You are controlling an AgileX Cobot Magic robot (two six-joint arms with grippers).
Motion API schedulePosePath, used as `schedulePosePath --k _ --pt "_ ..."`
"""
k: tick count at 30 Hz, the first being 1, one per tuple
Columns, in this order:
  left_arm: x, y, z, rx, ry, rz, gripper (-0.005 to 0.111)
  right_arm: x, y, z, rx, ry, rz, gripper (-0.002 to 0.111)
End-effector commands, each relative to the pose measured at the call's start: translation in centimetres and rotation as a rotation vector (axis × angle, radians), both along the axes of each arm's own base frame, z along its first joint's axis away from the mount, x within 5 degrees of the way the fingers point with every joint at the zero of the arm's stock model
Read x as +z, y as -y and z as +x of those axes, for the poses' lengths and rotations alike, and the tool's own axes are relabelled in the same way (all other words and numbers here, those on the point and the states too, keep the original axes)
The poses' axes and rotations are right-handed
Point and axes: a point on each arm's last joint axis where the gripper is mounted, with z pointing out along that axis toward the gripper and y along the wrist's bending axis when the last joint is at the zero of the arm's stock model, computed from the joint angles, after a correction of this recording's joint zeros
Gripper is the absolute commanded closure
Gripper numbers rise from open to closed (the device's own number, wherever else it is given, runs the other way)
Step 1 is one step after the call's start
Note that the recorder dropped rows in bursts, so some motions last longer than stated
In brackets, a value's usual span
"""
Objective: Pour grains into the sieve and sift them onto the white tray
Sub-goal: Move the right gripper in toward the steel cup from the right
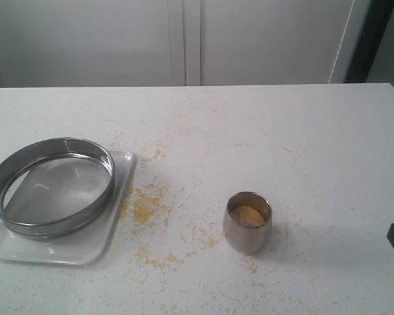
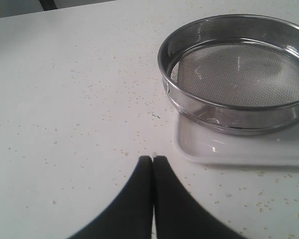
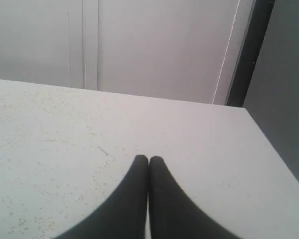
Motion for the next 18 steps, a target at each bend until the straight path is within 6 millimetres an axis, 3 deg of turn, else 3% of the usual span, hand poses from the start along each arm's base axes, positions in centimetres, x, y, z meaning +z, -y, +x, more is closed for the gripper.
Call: schedulePosePath --k 1,18 --pt "-0.2 0.0 0.0 0.001 -0.002 -0.010 0.107 -1.0 -0.2 1.1 0.026 -0.035 -0.025 0.108" --pt "-0.2 0.0 0.0 0.001 -0.002 -0.010 0.107 -6.4 -2.6 3.6 0.329 -0.214 -0.163 0.108"
